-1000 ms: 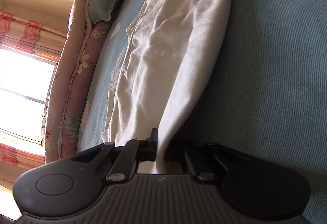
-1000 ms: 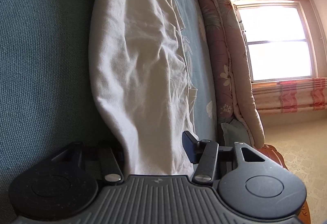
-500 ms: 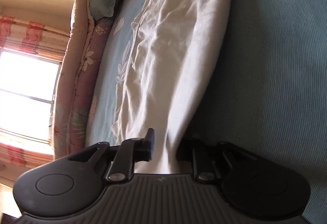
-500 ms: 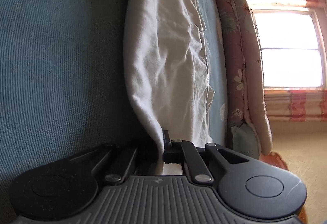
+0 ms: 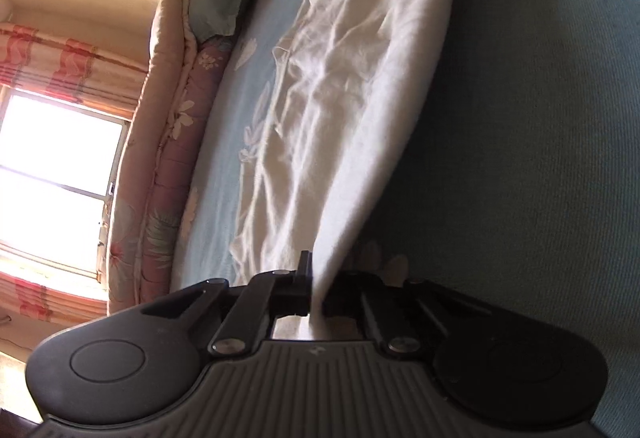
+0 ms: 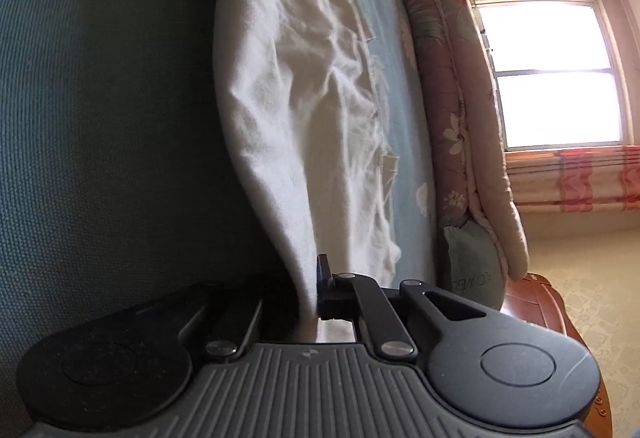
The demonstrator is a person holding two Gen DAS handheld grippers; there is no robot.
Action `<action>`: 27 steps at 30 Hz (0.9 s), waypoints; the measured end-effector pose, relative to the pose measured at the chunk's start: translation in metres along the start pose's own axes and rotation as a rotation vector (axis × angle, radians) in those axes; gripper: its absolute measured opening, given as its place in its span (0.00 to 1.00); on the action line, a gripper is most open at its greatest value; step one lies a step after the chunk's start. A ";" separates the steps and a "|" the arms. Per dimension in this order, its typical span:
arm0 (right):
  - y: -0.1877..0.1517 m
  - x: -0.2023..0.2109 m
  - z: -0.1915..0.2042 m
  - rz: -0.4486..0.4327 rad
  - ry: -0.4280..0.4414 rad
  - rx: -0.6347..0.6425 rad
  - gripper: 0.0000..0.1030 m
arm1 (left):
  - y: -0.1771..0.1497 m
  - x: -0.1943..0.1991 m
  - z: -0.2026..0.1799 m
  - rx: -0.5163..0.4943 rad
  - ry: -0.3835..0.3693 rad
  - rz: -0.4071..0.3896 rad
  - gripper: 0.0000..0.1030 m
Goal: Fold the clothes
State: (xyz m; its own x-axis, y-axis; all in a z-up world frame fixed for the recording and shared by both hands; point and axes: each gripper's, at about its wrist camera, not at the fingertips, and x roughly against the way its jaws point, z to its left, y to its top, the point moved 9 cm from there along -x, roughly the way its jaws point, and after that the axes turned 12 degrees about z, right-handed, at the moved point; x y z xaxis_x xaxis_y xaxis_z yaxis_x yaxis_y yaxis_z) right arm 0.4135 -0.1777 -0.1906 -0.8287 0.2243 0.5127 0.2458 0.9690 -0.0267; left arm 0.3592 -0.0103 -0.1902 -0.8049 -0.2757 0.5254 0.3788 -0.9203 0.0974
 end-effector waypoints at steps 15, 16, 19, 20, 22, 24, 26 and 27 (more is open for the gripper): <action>-0.021 0.059 -0.001 -0.006 0.118 -0.014 0.06 | -0.026 0.074 -0.018 -0.086 -0.057 -0.011 0.01; -0.023 0.067 0.003 -0.006 0.127 -0.010 0.06 | -0.029 0.081 -0.022 -0.090 -0.059 -0.011 0.01; -0.030 0.095 0.017 -0.002 0.147 -0.004 0.06 | -0.038 0.106 -0.030 -0.085 -0.071 -0.012 0.01; -0.032 0.106 0.022 -0.001 0.152 -0.004 0.06 | -0.041 0.114 -0.032 -0.079 -0.078 -0.013 0.01; -0.037 0.125 0.030 -0.003 0.163 -0.012 0.06 | -0.047 0.130 -0.039 -0.069 -0.084 -0.016 0.01; -0.042 0.139 0.037 -0.001 0.176 -0.025 0.06 | -0.053 0.143 -0.048 -0.067 -0.096 -0.018 0.01; -0.047 0.156 0.050 0.002 0.195 -0.042 0.06 | -0.058 0.155 -0.057 -0.055 -0.115 -0.017 0.01; -0.050 0.164 0.058 0.004 0.209 -0.052 0.06 | -0.060 0.159 -0.063 -0.047 -0.124 -0.015 0.01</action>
State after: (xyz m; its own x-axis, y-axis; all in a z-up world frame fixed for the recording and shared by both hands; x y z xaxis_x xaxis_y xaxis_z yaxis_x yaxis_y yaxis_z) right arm 0.2365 -0.1829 -0.1552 -0.7065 0.1966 0.6798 0.2790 0.9602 0.0122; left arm 0.1800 -0.0161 -0.1655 -0.7464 -0.2280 0.6252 0.3429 -0.9369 0.0677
